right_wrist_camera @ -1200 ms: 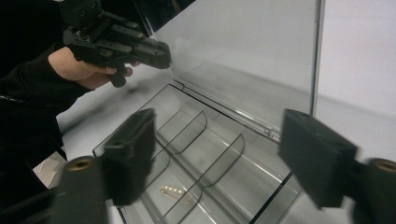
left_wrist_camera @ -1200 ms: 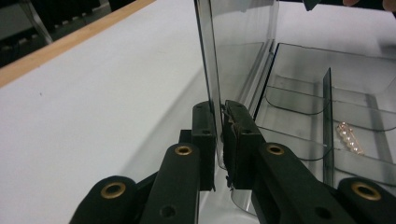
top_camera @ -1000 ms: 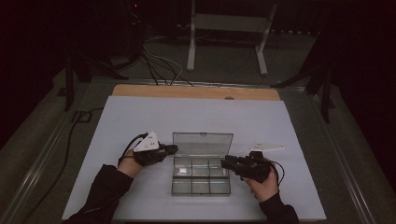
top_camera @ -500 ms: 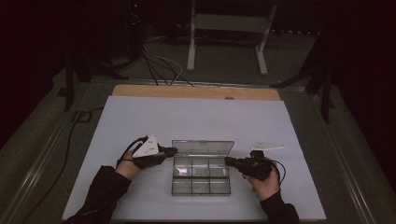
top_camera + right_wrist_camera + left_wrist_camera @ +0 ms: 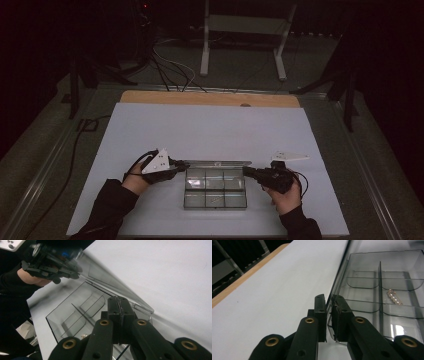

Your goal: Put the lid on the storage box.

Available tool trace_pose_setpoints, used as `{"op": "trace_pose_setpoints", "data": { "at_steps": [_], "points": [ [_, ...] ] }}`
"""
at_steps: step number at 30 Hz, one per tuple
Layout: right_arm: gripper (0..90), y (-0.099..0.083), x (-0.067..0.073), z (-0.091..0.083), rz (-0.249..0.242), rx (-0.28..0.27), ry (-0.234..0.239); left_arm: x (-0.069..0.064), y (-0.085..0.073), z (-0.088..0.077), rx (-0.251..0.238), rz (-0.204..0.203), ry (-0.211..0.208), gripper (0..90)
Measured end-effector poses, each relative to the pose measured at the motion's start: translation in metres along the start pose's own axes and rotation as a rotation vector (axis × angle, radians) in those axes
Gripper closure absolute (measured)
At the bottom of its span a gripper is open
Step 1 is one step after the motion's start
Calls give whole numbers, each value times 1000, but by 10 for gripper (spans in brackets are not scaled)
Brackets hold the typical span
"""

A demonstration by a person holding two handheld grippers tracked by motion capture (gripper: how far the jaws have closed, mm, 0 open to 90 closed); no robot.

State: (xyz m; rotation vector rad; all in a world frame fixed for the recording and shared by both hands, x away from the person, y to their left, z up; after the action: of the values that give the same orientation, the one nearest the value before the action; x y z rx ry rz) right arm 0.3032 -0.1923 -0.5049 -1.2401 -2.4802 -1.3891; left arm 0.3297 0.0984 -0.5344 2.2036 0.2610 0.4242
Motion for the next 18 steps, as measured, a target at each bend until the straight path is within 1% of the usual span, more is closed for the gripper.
{"op": "trace_pose_setpoints", "data": {
  "at_steps": [4, 8, 9, 10, 11, 14, 15, 16, 17, 18],
  "points": [
    [900, -2, 0, 1, 0, 11, 2, -2, 0, -1, 11, 14, 3, 831],
    [900, -3, 1, 0, -2, 10, 0, -2, -1, -1, 8, -7, -8, 820],
    [900, -3, 1, 0, -3, 11, -1, -3, -1, 0, 3, -29, -20, 790],
    [900, -3, 1, 0, -5, 12, -2, -3, 0, 0, 10, -45, -29, 733],
    [900, -3, 1, 0, -6, 12, -3, -4, 0, 0, 11, -50, -35, 714],
    [900, -3, 2, 0, -7, 14, -1, -6, 0, -2, 15, -81, -56, 579],
    [900, -3, 2, 0, -6, 15, 0, -6, 0, -4, 11, -93, -58, 561],
    [900, -3, 2, 0, -8, 15, 0, -5, 0, -5, 12, -119, -70, 535],
    [900, -3, 2, 1, -10, 16, 0, -4, 0, -7, 21, -162, -82, 499],
    [900, -4, 3, 1, -10, 16, 2, -3, 0, -9, 22, -201, -90, 482]
  ]
}}
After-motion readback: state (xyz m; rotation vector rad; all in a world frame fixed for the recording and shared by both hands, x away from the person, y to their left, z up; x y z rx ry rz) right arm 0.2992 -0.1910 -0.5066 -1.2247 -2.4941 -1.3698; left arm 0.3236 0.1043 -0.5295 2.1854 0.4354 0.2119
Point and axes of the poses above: each handheld gripper's, and its own axes: z roughly forward along the jaws, y roughly out of its top, x roughly to its left, the point moved 6 cm from there along z, roughly forward along the jaws, and after that the axes turned 9 degrees about x, right-handed, at the moved point
